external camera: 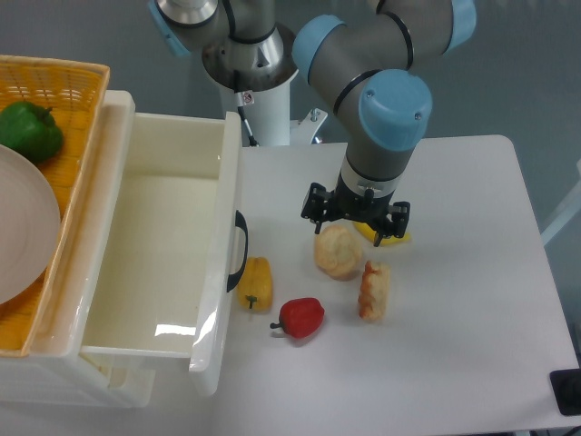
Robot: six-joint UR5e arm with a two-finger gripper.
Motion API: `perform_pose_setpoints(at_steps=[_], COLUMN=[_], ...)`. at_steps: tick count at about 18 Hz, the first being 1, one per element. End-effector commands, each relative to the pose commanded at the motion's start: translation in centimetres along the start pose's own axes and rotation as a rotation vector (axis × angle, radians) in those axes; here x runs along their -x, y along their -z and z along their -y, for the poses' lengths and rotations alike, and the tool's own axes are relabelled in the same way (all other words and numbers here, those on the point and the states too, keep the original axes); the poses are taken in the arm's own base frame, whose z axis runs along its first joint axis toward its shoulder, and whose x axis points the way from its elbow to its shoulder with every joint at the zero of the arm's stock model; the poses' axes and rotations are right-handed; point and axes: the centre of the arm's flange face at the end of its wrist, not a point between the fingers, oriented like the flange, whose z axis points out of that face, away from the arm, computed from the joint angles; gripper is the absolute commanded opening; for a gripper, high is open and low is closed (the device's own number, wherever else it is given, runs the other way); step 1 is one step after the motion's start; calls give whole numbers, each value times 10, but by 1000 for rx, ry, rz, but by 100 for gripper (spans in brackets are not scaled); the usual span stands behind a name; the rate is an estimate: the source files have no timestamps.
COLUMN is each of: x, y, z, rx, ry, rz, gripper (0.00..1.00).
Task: Pick up the square bread
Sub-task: 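Move the open gripper from above the round bun to the small toasted bread piece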
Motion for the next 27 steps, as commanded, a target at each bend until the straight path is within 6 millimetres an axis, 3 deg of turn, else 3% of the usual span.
perform_pose_setpoints(at_steps=[7, 10, 19, 27], x=[1, 17, 37, 56], y=[2, -2, -22, -49], z=[0, -12, -27, -14], rx=[-9, -11, -34, -68], ry=[-18, 28, 88, 107], rz=[8, 10, 36, 64], gripper=[100, 100, 100, 100])
